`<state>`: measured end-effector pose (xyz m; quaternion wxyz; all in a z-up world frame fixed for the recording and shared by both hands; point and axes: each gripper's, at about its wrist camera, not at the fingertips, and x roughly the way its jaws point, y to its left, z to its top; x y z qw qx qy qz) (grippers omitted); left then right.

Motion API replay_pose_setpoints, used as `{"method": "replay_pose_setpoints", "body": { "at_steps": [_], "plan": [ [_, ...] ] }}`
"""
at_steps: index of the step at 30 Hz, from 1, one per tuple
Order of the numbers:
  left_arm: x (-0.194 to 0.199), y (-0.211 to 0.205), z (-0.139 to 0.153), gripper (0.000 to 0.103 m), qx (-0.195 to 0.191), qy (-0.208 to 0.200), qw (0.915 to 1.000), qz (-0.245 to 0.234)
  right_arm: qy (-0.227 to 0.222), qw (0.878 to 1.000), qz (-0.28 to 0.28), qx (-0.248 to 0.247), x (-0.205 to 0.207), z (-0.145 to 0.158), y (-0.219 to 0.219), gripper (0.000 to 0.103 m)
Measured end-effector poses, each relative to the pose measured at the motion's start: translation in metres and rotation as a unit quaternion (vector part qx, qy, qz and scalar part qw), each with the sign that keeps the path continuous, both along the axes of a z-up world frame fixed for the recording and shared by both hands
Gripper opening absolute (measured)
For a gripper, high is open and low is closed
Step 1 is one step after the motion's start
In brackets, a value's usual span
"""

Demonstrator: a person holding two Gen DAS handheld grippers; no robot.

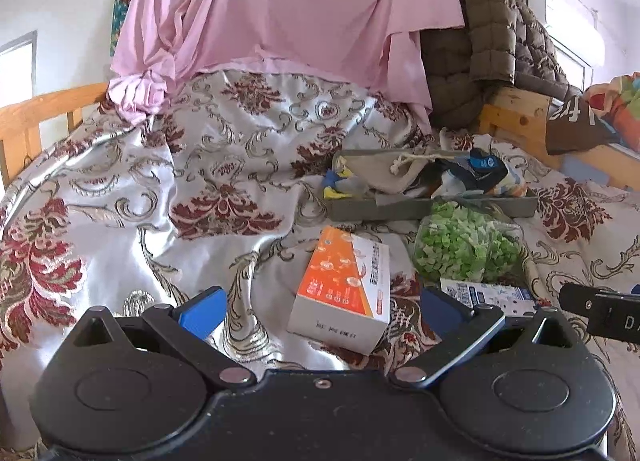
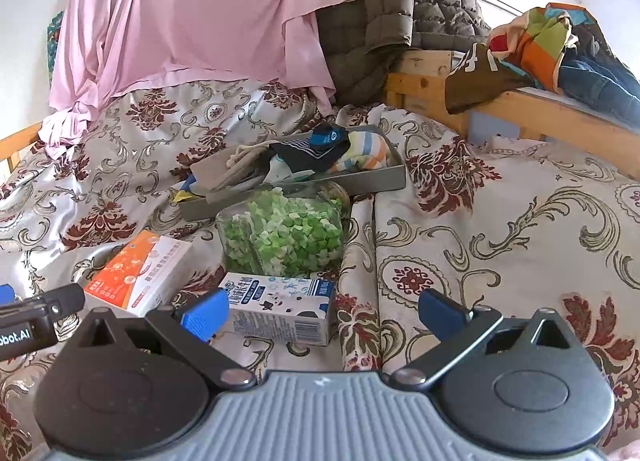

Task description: Organize soft objects

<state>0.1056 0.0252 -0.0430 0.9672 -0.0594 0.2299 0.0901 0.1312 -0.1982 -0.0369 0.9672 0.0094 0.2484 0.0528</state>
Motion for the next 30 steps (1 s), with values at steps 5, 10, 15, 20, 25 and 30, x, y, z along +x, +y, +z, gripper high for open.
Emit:
{"method": "replay_pose_setpoints", "body": {
  "at_steps": [5, 10, 15, 20, 25, 30],
  "plan": [
    [0.0000, 0.0012, -0.0018, 0.102, -0.003, 0.003, 1.0000, 0.005, -0.001, 1.000, 0.000, 0.001, -0.0004, 0.0003, -0.0005, 0.103],
    [-0.0010, 0.0001, -0.0007, 0.102, -0.002, -0.002, 1.0000, 0.001, -0.001, 1.000, 0.000, 0.001, -0.0003, 0.0002, -0.0004, 0.103],
    [-0.0004, -0.0005, -0.0008, 0.102, -0.003, 0.001, 1.0000, 0.000, -0.001, 1.000, 0.000, 0.001, -0.0004, 0.0001, -0.0002, 0.103],
    [-0.0005, -0.0008, -0.0012, 0.102, -0.003, 0.001, 1.0000, 0.001, -0.001, 1.000, 0.000, 0.001, -0.0004, 0.0000, -0.0003, 0.103],
    [-0.0004, -0.0006, -0.0012, 0.102, -0.003, 0.001, 1.0000, 0.000, -0.001, 1.000, 0.000, 0.001, -0.0005, 0.0000, -0.0002, 0.103],
    [-0.0005, -0.0012, -0.0016, 0.102, -0.003, 0.002, 1.0000, -0.001, -0.001, 1.000, -0.001, 0.001, -0.0006, 0.0000, -0.0002, 0.103]
  ]
}}
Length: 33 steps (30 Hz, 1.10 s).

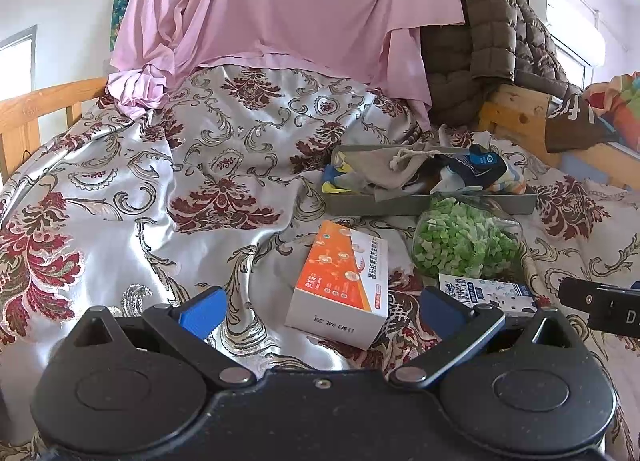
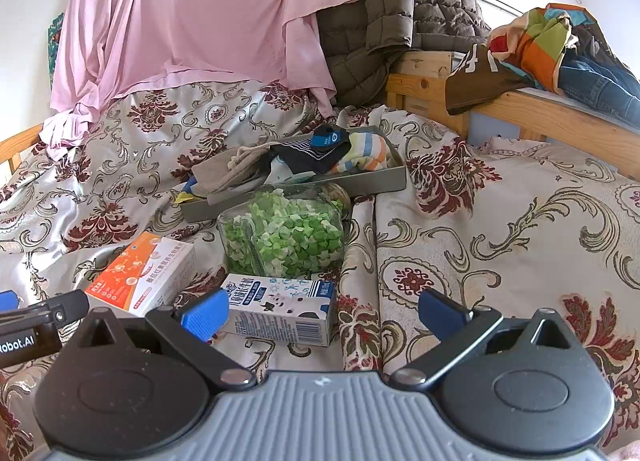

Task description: Organize soft objects

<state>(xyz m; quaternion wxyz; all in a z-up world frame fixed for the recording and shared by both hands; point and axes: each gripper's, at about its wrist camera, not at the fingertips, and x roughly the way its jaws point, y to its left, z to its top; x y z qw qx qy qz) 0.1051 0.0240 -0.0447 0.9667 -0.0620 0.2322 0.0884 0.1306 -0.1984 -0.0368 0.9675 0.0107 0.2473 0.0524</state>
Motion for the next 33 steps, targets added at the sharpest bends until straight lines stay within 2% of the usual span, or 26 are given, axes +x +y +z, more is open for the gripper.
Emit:
{"method": "replay_pose_setpoints", "body": {
  "at_steps": [33],
  "plan": [
    [-0.0012, -0.0010, -0.0007, 0.102, 0.002, 0.001, 1.0000, -0.003, -0.002, 1.000, 0.001, 0.000, -0.0006, -0.0002, 0.0004, 0.103]
  ]
}}
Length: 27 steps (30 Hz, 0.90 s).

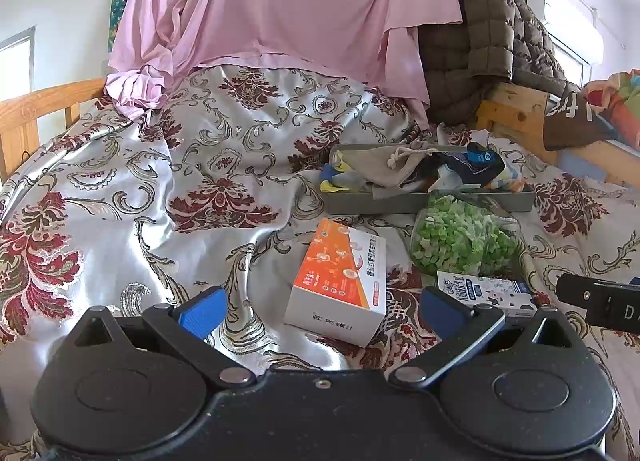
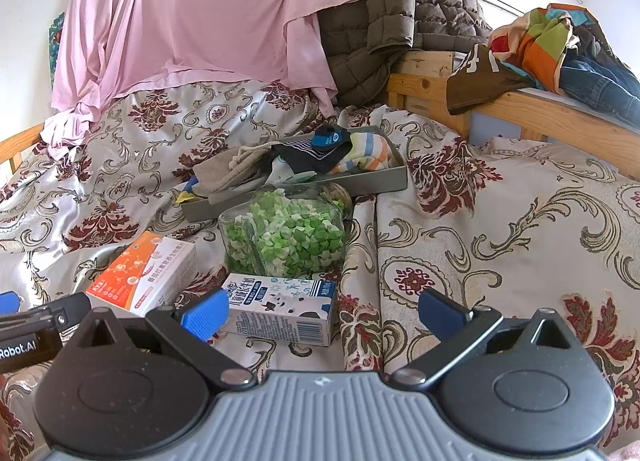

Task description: Organize soft objects

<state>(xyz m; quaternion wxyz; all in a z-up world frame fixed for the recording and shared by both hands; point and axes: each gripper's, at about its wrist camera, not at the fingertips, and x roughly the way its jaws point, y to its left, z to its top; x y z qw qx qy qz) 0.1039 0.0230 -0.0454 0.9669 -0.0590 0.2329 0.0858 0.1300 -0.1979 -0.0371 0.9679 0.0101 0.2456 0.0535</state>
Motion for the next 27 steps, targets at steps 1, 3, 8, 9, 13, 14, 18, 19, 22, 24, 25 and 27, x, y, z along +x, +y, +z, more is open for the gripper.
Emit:
{"method": "replay_pose_setpoints", "body": {
  "at_steps": [1, 3, 8, 9, 13, 14, 18, 19, 22, 24, 25, 27],
  "plan": [
    [-0.0001, -0.0003, 0.0000, 0.102, 0.000, 0.000, 1.0000, 0.000, 0.001, 1.000, 0.000, 0.000, 0.0003, 0.0000, 0.0000, 0.103],
    [0.0000, 0.0001, -0.0002, 0.102, 0.000, 0.000, 1.0000, -0.001, 0.000, 1.000, 0.000, 0.000, 0.0003, 0.0000, 0.0000, 0.103],
    [-0.0001, -0.0002, -0.0004, 0.102, -0.001, 0.001, 1.0000, -0.002, 0.001, 1.000, 0.000, 0.000, 0.0004, 0.0000, -0.0001, 0.103],
    [-0.0001, -0.0004, -0.0007, 0.102, -0.001, 0.002, 1.0000, -0.003, 0.000, 1.000, 0.000, 0.000, 0.0004, 0.0000, -0.0002, 0.103],
    [-0.0003, -0.0010, -0.0021, 0.102, -0.004, 0.005, 1.0000, -0.006, 0.001, 1.000, 0.001, -0.002, 0.0001, -0.0006, 0.0007, 0.103],
    [-0.0004, -0.0003, -0.0025, 0.102, -0.005, 0.006, 0.9999, -0.007, 0.001, 1.000, 0.001, -0.002, 0.0002, -0.0005, 0.0007, 0.103],
    [-0.0003, -0.0010, -0.0020, 0.102, -0.007, 0.007, 0.9998, -0.018, 0.000, 1.000, 0.002, -0.002, 0.0000, -0.0011, 0.0009, 0.103],
    [-0.0003, -0.0017, -0.0013, 0.102, -0.007, 0.008, 0.9997, -0.020, 0.000, 1.000, 0.002, -0.002, 0.0000, -0.0010, 0.0009, 0.103],
    [-0.0008, -0.0034, 0.0005, 0.102, -0.008, 0.007, 0.9998, -0.017, 0.000, 1.000, 0.002, -0.002, 0.0002, -0.0010, 0.0007, 0.103],
    [-0.0004, -0.0024, 0.0012, 0.102, -0.013, 0.009, 0.9998, -0.016, 0.000, 1.000, 0.003, -0.002, 0.0002, -0.0010, 0.0006, 0.103],
    [0.0000, -0.0022, 0.0015, 0.102, -0.013, 0.010, 0.9998, -0.013, 0.000, 1.000, 0.003, -0.003, 0.0002, -0.0009, 0.0006, 0.103],
    [0.0007, -0.0009, 0.0015, 0.102, -0.012, 0.012, 0.9998, -0.006, 0.000, 1.000, 0.003, -0.002, 0.0002, -0.0009, 0.0006, 0.103]
  ]
}}
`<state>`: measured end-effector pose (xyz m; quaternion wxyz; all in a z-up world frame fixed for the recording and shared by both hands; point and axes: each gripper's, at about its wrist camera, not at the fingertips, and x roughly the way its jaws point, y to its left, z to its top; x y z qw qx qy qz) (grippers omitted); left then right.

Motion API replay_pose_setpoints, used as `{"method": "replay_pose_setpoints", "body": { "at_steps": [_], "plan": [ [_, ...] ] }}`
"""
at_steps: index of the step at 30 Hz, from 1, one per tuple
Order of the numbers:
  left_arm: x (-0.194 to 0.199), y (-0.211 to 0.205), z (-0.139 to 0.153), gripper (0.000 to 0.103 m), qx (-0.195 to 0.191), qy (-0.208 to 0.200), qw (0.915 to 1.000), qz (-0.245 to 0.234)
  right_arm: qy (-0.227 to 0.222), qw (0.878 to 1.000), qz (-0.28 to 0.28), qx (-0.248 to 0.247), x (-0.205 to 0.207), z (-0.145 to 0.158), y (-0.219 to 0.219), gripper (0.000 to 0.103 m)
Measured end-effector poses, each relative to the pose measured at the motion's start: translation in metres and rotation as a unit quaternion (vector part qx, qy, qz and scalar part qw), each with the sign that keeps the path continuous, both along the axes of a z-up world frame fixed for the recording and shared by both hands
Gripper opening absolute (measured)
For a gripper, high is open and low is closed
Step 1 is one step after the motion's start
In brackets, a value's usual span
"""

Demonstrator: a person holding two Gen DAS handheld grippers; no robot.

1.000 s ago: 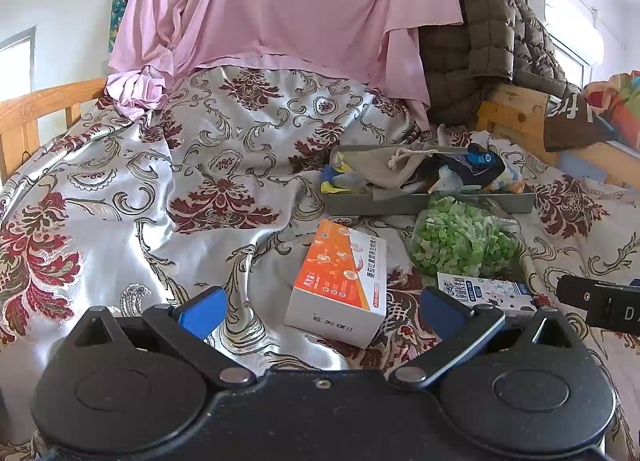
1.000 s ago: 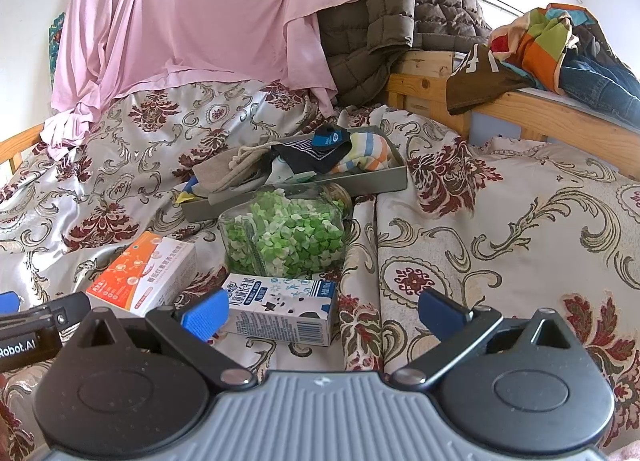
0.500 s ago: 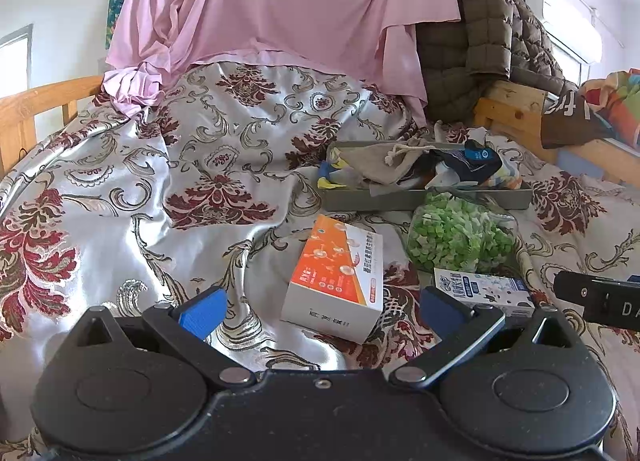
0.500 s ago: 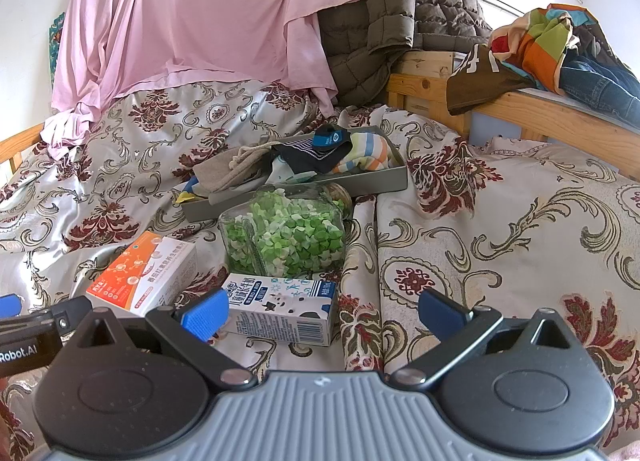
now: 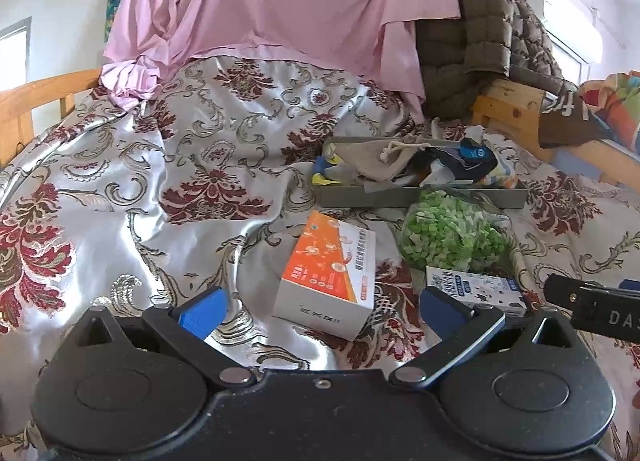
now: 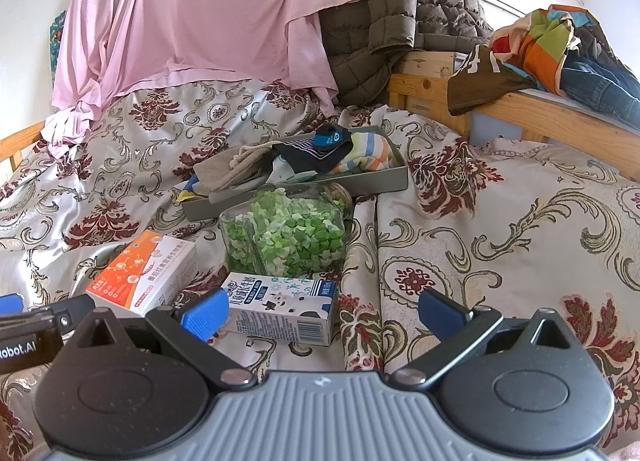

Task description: Organize soft objects

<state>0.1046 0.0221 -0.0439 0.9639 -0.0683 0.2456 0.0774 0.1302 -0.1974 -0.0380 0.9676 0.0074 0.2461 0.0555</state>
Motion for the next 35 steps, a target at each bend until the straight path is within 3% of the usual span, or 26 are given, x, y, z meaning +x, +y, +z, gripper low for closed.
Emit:
{"method": "replay_pose_setpoints", "body": {
  "at_steps": [35],
  "plan": [
    [0.0012, 0.0049, -0.0008, 0.102, 0.014, 0.000, 0.9999, 0.006, 0.001, 1.000, 0.000, 0.000, 0.0003, 0.0001, 0.0004, 0.103]
  ]
}}
